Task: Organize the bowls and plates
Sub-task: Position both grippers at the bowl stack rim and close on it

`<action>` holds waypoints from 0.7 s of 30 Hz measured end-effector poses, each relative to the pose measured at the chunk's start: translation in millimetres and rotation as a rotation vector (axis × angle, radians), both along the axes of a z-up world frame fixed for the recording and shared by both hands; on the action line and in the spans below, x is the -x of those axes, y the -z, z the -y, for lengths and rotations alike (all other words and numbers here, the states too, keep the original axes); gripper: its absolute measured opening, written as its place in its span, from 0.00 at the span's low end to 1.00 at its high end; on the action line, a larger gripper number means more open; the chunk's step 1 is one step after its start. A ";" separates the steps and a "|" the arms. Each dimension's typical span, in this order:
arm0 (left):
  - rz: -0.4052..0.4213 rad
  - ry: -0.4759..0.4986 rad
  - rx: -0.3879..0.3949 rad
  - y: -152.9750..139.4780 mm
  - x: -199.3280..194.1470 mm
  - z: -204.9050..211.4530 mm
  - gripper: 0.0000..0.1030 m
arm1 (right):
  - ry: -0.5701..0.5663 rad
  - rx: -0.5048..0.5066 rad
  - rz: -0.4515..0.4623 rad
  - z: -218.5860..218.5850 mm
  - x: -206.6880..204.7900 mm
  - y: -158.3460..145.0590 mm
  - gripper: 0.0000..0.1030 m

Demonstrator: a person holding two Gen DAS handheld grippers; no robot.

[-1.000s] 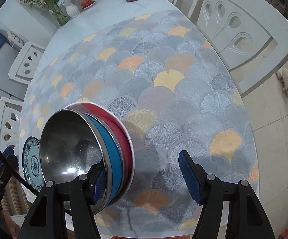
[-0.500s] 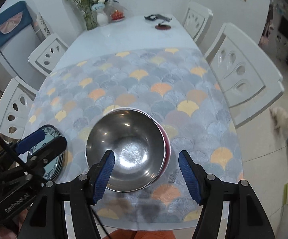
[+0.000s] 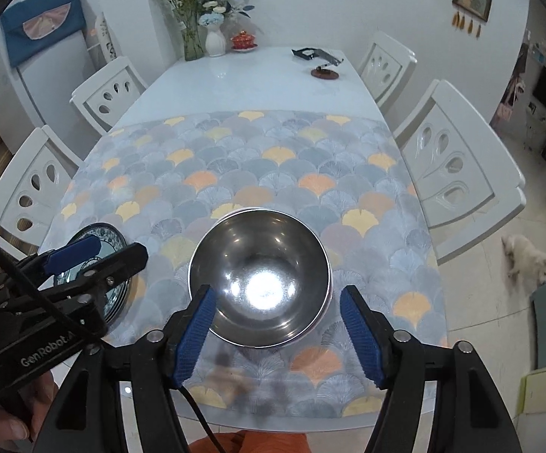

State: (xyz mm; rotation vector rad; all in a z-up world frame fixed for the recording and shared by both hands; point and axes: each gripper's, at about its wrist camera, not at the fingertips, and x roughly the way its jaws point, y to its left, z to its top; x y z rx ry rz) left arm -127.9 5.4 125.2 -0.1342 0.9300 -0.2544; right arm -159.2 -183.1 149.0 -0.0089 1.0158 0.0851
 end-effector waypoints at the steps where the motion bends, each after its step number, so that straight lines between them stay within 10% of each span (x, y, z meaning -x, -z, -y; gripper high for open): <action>1: 0.002 0.000 -0.002 -0.3 1.0 0.1 0.62 | 0.003 -0.003 0.007 -0.5 1.0 -1.2 0.68; 21: -0.017 0.006 0.030 -4.3 17.4 -1.1 0.62 | 0.050 -0.024 -0.010 3.4 14.6 -7.3 0.69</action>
